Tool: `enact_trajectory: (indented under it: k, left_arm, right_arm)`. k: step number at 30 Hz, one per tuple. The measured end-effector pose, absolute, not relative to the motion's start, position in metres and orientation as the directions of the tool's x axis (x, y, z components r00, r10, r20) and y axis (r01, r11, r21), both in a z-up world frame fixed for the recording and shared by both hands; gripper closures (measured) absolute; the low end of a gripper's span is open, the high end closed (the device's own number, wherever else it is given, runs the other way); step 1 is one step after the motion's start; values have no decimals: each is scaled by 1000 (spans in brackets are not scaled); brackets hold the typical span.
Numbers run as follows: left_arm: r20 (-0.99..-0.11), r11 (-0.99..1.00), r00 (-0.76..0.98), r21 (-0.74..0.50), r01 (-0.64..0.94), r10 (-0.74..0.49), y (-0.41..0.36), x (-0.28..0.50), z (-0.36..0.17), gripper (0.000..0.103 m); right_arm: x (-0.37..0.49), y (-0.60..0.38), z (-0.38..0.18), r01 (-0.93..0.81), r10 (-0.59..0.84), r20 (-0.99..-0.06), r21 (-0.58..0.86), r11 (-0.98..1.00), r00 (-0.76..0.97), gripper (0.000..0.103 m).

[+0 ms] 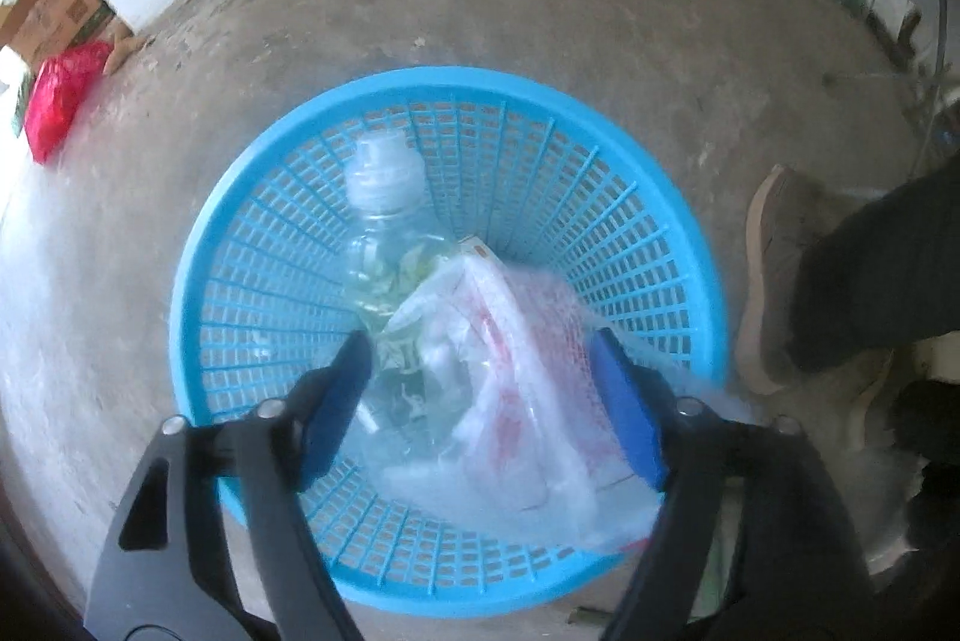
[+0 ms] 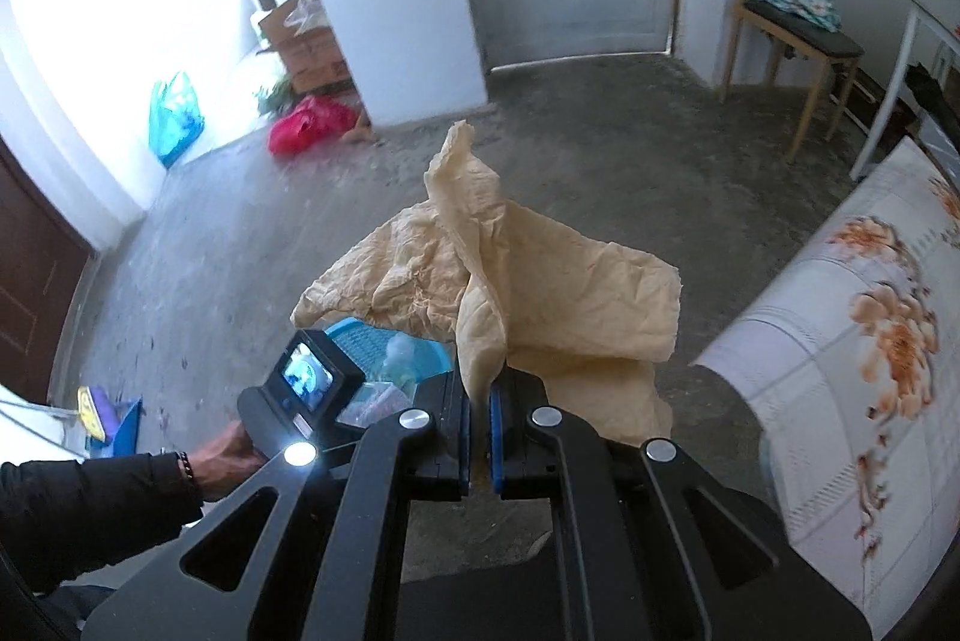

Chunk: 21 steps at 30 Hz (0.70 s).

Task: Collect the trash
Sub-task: 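Open the left tool over the basket to drop the bag while the right tool drops the paper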

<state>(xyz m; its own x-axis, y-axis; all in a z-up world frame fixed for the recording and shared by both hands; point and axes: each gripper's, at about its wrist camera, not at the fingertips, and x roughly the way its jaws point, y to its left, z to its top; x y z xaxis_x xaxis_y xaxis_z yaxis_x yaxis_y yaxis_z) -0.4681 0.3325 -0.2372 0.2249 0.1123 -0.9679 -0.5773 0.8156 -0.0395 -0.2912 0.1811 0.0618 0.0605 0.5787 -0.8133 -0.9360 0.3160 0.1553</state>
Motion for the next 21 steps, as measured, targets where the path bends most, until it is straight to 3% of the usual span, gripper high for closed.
enact_trajectory:
  k: [6,9,11,16,21]
  left_arm:
    - [-908,735,411,-222,-641,84,356,-513,-206,18]
    - [-912,736,389,-172,-655,133,359,-518,-204,18]
    - [-890,721,437,-218,-658,130,361,-526,-198,18]
    - [-878,681,436,-198,-705,196,373,-539,-185,18]
    - [-864,584,432,-217,-782,257,395,-575,-181,18]
  right_arm:
    - [-311,208,47,-949,557,-830,174,263,2,98]
    - [-323,221,42,-954,549,-836,184,236,-25,98]
    - [-327,226,40,-957,543,-839,183,224,-33,98]
    - [-345,243,29,-966,513,-856,176,189,-56,98]
    - [-372,269,-16,-982,408,-908,150,115,-91,98]
